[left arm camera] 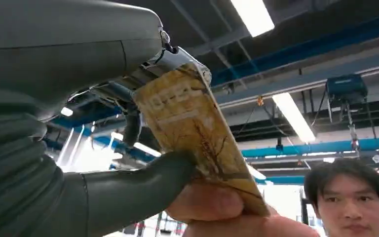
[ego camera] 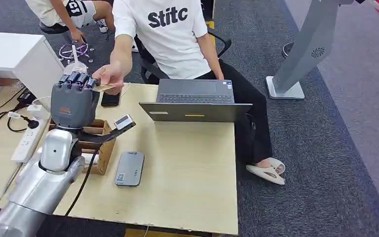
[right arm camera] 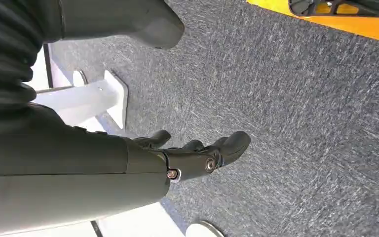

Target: Pass the card to the sensor for recognition and then transmit it.

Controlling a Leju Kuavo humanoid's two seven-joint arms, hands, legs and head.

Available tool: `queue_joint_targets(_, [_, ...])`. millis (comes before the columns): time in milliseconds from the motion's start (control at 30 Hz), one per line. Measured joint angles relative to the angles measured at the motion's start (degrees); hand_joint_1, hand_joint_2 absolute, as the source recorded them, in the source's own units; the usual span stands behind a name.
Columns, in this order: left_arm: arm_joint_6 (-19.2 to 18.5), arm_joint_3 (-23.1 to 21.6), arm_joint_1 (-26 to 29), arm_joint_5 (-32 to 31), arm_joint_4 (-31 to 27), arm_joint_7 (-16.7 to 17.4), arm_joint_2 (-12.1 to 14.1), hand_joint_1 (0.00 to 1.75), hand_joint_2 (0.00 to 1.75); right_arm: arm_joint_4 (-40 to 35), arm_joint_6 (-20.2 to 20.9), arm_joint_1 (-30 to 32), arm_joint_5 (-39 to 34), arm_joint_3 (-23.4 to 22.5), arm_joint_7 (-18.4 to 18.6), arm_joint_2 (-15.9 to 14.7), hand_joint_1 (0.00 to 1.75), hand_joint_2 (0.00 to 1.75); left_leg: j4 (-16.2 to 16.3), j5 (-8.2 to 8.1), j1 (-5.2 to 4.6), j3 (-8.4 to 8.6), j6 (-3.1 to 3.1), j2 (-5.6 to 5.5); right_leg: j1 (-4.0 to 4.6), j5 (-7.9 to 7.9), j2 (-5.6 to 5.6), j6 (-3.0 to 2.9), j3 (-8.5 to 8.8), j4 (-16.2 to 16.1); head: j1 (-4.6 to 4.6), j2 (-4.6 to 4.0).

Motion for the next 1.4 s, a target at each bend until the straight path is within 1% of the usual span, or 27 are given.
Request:
queue_joint_targets(200, [1.5, -5.8, -4.4, -6.9, 3.6, 6.8, 3.5, 1.75, 1.75, 0.0, 0.8, 0.0, 0.8, 0.0, 0.0, 0.3, 0.00, 1.75, 0.0, 0.02, 0.00, 0.00, 0.02, 0.01, 0.00, 0.00, 0.01, 0.00, -0.01, 0.0, 0.00, 0.00])
queue_joint_targets(267, [2.0, -7.2, -5.5, -7.8, 4.5, 8.8, 4.3, 1.75, 1.75, 0.0, 1.0, 0.0, 1.0, 0.0, 0.0, 0.3, 0.00, 1.75, 0.0, 0.02, 0.01, 0.00, 0.02, 0.01, 0.01, 0.00, 0.00, 0.00, -0.01, 0.0, -0.02, 0.00])
queue_joint_targets(333, [2.2, -8.2, -6.2, -7.9, 5.2, 9.2, 5.2, 1.75, 1.75, 0.0, 1.0, -0.1, 1.0, 0.0, -0.1, 0.4, 0.00, 1.75, 0.0, 0.02, 0.01, -0.01, 0.02, -0.02, 0.01, 0.00, -0.01, 0.00, 0.00, 0.0, -0.02, 0.00])
queue_joint_targets(433, [2.5, -8.6, -6.2, -7.9, 5.8, 9.2, 6.1, 1.75, 1.75, 0.0, 0.9, 0.0, 0.9, 0.0, -0.2, 0.4, 0.00, 1.75, 0.0, 0.02, 0.00, -0.02, 0.02, -0.01, 0.00, 0.00, -0.01, 0.00, 0.00, 0.0, 0.00, 0.00])
queue_joint_targets(467, [2.8, -8.7, -6.1, -7.9, 6.0, 8.8, 6.2, 1.75, 1.75, 0.0, 0.9, 0.0, 0.8, 0.0, -0.2, 0.4, 0.00, 1.75, 0.0, 0.02, 0.00, -0.03, 0.02, -0.02, 0.00, 0.00, -0.01, 0.00, 0.01, 0.0, -0.02, 0.00])
queue_joint_targets(567, [3.3, -8.3, -4.6, -7.9, 6.1, 5.7, 6.8, 1.75, 1.75, 0.0, 0.8, 0.0, 0.4, 0.0, -0.3, 0.4, 0.00, 1.75, 0.0, 0.02, -0.01, -0.03, 0.02, -0.01, -0.01, 0.00, 0.00, 0.00, 0.00, 0.0, 0.00, 0.00])
queue_joint_targets(633, [3.3, -8.0, -3.5, -8.0, 6.1, 5.0, 7.0, 1.75, 1.75, 0.0, 0.8, 0.1, 0.2, 0.0, -0.4, 0.4, 0.00, 1.75, 0.0, 0.02, -0.01, -0.03, 0.02, -0.02, -0.01, 0.00, -0.02, 0.00, 0.00, 0.0, 0.00, 0.00])
queue_joint_targets(733, [3.3, -7.7, -2.7, -7.9, 6.1, 4.8, 7.3, 1.75, 1.75, 0.0, 0.8, 0.1, 0.2, 0.0, -0.4, 0.4, 0.00, 1.75, 0.0, 0.02, -0.01, -0.03, 0.02, -0.03, -0.01, 0.00, -0.02, 0.00, 0.00, 0.0, 0.02, 0.00])
queue_joint_targets(833, [2.9, -7.1, -0.9, -7.9, 5.2, 2.9, 7.3, 1.75, 1.75, 0.0, 0.6, 0.2, 0.1, -0.1, -0.7, 0.4, 0.00, 1.75, 0.0, 0.02, -0.01, -0.02, 0.02, -0.02, -0.01, 0.00, -0.02, 0.00, 0.00, 0.0, -0.04, 0.00])
queue_joint_targets(967, [0.7, -5.3, 2.7, -7.9, 2.5, -0.6, 7.0, 1.75, 1.75, 0.0, 0.5, 0.3, -0.2, -0.5, -1.2, 0.4, 0.00, 1.75, 0.0, 0.02, -0.01, -0.02, 0.02, -0.01, -0.01, 0.00, -0.01, 0.00, -0.01, 0.0, -0.02, 0.00])
queue_joint_targets(1033, [-2.2, -4.1, 5.1, -7.9, 1.0, -5.4, 6.0, 1.75, 1.75, 0.0, 0.5, 0.3, -0.6, -0.8, -1.4, 0.4, 0.00, 1.75, 0.0, 0.02, -0.02, -0.02, 0.02, -0.02, -0.02, 0.00, -0.01, 0.00, -0.01, 0.0, -0.04, 0.00])
queue_joint_targets(1100, [-4.8, -3.3, 8.5, -7.9, -0.2, -10.3, 4.3, 1.75, 1.75, 0.0, 0.3, 0.3, -1.1, -1.4, -1.7, 0.4, 0.00, 1.75, 0.0, 0.01, -0.03, -0.04, 0.03, -0.03, -0.03, -0.02, -0.06, 0.02, 0.01, 0.0, -0.02, 0.00])
queue_joint_targets(1133, [-5.5, -3.3, 10.2, -7.9, -0.6, -11.5, 3.4, 1.75, 1.75, 0.0, 0.2, 0.3, -1.4, -1.6, -1.7, 0.4, 0.00, 1.75, 0.0, 0.01, -0.03, -0.06, 0.03, -0.03, -0.03, -0.02, -0.06, 0.02, 0.00, 0.0, 0.04, 0.00])
queue_joint_targets(1200, [-6.2, -3.3, 12.7, -7.8, -1.3, -12.0, 1.9, 1.75, 1.75, 0.0, 0.2, 0.3, -1.5, -1.8, -1.9, 0.4, 0.00, 1.75, 0.0, 0.01, -0.03, -0.08, 0.03, -0.03, -0.03, -0.01, -0.04, 0.02, -0.02, -0.1, 0.09, 0.00])
queue_joint_targets(1267, [-6.6, -3.3, 13.8, -7.8, -1.9, -12.5, 1.0, 1.75, 1.75, 0.0, 0.1, 0.4, -1.5, -1.9, -1.9, 0.4, 0.00, 1.75, 0.0, 0.01, -0.03, -0.08, 0.03, -0.03, -0.03, -0.01, -0.04, 0.02, -0.02, -0.1, 0.09, 0.00])
queue_joint_targets(1333, [-7.1, -3.3, 14.3, -7.7, -2.2, -12.8, 0.6, 1.75, 1.75, 0.0, 0.0, 0.4, -1.5, -2.0, -2.0, 0.4, 0.00, 1.75, 0.0, 0.01, -0.02, -0.06, 0.03, -0.03, -0.02, -0.01, -0.05, 0.02, -0.02, -0.1, 0.09, 0.00])
queue_joint_targets(1400, [-8.9, -3.3, 14.8, -7.0, -2.6, -14.6, 0.3, 1.75, 1.75, 0.0, 0.0, 0.4, -1.6, -2.3, -2.0, 0.4, 0.00, 1.75, 0.0, 0.01, -0.02, -0.06, 0.03, -0.05, -0.02, -0.01, -0.10, 0.02, -0.01, -0.1, 0.07, 0.00])
